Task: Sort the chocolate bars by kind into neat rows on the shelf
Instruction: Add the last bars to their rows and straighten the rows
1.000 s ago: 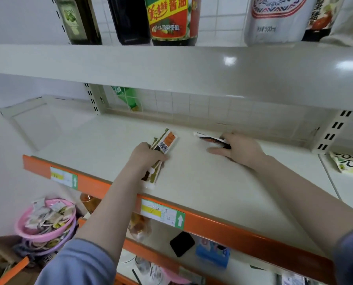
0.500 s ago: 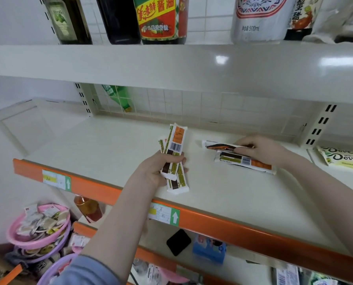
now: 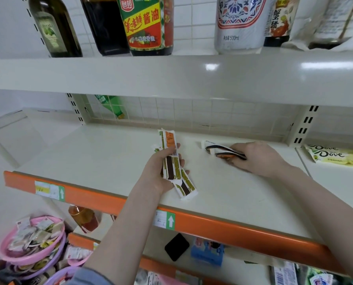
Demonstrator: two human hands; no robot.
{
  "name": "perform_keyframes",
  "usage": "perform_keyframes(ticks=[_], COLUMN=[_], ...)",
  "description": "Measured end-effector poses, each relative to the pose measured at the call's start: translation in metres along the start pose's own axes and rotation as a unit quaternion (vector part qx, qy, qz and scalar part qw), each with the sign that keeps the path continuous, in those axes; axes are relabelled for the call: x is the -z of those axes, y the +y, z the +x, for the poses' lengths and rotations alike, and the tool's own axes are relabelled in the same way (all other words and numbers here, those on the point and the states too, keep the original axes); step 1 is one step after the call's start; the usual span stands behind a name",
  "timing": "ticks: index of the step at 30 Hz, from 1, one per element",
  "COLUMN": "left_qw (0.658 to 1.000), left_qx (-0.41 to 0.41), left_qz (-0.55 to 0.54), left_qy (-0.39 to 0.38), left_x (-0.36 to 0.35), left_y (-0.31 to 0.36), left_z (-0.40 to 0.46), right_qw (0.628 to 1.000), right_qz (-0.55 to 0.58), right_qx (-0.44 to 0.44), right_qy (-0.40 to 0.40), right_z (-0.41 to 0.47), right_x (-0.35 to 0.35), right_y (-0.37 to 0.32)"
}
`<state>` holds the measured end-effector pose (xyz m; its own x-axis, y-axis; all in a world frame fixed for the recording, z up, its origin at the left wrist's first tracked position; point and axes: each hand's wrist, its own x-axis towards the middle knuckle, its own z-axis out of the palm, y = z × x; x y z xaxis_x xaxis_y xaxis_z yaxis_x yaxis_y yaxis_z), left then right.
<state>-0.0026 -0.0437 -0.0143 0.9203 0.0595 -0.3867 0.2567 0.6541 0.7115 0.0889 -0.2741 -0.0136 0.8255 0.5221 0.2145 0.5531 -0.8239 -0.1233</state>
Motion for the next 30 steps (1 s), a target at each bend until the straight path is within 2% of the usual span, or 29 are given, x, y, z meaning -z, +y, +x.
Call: perform_keyframes(ticks=[2, 4, 8, 10, 13, 18, 22, 25, 28, 30], left_qw=[1.000, 0.999, 0.997, 0.997, 0.998, 0.998, 0.996, 0.996, 0.994, 0.992], left_qx=[0.004, 0.001, -0.001, -0.002, -0.001, 0.040, 0.052, 0.046, 0.047, 0.037], left_qz=[-0.013, -0.032, -0.047, -0.046, -0.042, -0.056, -0.062, -0.079, -0.098, -0.114], left_qy=[0.015, 0.035, 0.057, 0.058, 0.049, -0.013, -0.020, -0.024, -0.023, -0.027], left_x=[0.000, -0.002, -0.007, -0.010, -0.013, -0.011, -0.014, -0.015, -0.017, -0.018], left_y=[-0.001, -0.004, -0.009, -0.011, -0.017, -0.030, -0.039, -0.043, -0.046, -0.050], left_z=[-0.001, -0.005, -0.012, -0.015, -0.014, -0.017, -0.025, -0.028, -0.034, -0.037], right_qw=[0.990, 0.956, 0.832, 0.778, 0.745, 0.744, 0.752, 0.789, 0.853, 0.894], right_qz=[0.134, 0.276, 0.529, 0.600, 0.639, 0.639, 0.615, 0.559, 0.454, 0.376], right_qx=[-0.055, -0.099, -0.166, -0.186, -0.189, -0.194, -0.236, -0.249, -0.242, -0.230], right_qy=[0.001, -0.008, -0.033, -0.027, -0.028, -0.029, 0.003, 0.056, 0.090, 0.076], right_z=[-0.005, -0.010, -0.030, -0.038, -0.048, -0.067, -0.082, -0.090, -0.094, -0.099], right_x=[0.002, 0.004, 0.017, 0.023, 0.027, 0.027, 0.020, 0.016, 0.015, 0.019], right_y=[-0.005, -0.010, -0.033, -0.046, -0.064, -0.089, -0.097, -0.101, -0.103, -0.102])
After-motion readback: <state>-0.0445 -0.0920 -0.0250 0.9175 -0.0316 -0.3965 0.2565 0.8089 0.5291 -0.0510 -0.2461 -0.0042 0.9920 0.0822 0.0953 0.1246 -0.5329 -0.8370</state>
